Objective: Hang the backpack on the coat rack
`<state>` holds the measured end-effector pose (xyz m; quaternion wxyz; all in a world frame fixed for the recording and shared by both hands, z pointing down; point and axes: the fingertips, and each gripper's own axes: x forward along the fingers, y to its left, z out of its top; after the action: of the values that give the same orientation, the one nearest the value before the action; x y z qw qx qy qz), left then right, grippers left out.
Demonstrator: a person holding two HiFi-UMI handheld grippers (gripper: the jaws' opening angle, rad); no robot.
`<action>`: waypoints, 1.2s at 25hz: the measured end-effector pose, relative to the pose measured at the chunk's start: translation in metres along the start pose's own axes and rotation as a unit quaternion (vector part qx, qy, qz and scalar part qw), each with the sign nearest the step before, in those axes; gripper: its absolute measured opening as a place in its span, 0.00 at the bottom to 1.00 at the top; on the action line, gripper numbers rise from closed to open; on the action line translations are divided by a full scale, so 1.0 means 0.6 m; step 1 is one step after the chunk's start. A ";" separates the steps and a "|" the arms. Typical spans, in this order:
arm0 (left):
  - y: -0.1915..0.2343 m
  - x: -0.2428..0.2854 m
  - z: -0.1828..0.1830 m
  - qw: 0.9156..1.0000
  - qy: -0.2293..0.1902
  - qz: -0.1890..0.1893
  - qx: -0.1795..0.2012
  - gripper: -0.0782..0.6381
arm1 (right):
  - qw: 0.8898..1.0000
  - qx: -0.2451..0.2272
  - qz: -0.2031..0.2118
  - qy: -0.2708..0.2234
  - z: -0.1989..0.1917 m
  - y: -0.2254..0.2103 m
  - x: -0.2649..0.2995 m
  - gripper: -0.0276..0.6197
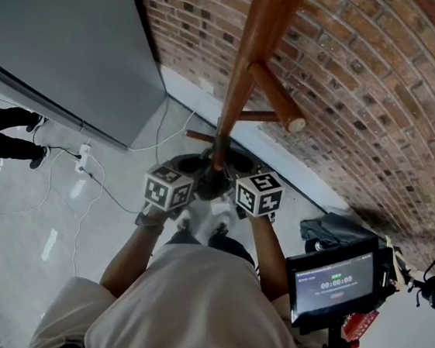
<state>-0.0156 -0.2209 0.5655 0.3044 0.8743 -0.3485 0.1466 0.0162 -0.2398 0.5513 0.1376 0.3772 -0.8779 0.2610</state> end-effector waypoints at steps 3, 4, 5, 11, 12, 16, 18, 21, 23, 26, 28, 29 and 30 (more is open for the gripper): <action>0.003 0.011 -0.013 1.000 0.004 -0.006 -0.003 0.18 | 1.000 0.000 0.003 -0.004 0.003 0.003 0.001 0.10; 0.004 0.014 -0.017 1.000 0.006 -0.007 -0.002 0.18 | 1.000 0.000 0.004 -0.004 0.004 0.004 0.002 0.11; 0.005 0.017 -0.018 1.000 0.007 -0.008 -0.001 0.18 | 1.000 -0.001 0.005 -0.004 0.004 0.004 0.002 0.11; 0.006 0.030 -0.014 1.000 0.007 -0.013 0.006 0.20 | 1.000 0.010 0.012 -0.006 0.005 0.003 0.006 0.15; 0.006 0.032 -0.014 1.000 0.006 -0.016 0.001 0.21 | 1.000 0.012 0.014 -0.008 0.006 0.003 0.006 0.16; 0.005 0.035 -0.013 0.999 0.001 -0.030 -0.015 0.25 | 0.999 0.024 0.025 -0.014 0.011 0.005 0.005 0.20; 0.003 0.037 -0.013 0.999 0.001 -0.033 -0.010 0.27 | 0.999 0.027 0.029 -0.016 0.012 0.005 0.004 0.21; -0.001 0.040 -0.015 0.999 0.005 -0.035 0.006 0.30 | 0.999 0.030 0.033 -0.018 0.011 0.005 0.002 0.23; -0.001 0.039 -0.013 0.999 0.005 -0.030 0.012 0.32 | 0.999 0.031 0.034 -0.018 0.008 0.005 -0.002 0.25; 0.001 0.037 -0.012 1.000 0.002 -0.022 0.014 0.34 | 0.999 0.029 0.031 -0.015 0.003 0.004 -0.009 0.26; 0.002 0.037 -0.012 1.000 0.002 -0.019 0.015 0.34 | 0.999 0.028 0.030 -0.012 -0.002 0.002 -0.010 0.27; 0.005 0.037 -0.012 1.000 0.002 -0.015 0.017 0.34 | 0.999 0.028 0.030 -0.011 -0.003 0.001 -0.009 0.27; 0.010 0.037 -0.013 1.000 0.004 -0.008 0.021 0.34 | 0.999 0.028 0.030 -0.011 -0.004 0.001 -0.008 0.27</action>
<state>-0.0045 -0.2308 0.5844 0.2889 0.8827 -0.3368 0.1546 0.0193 -0.2353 0.5512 0.1098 0.3573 -0.8826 0.2851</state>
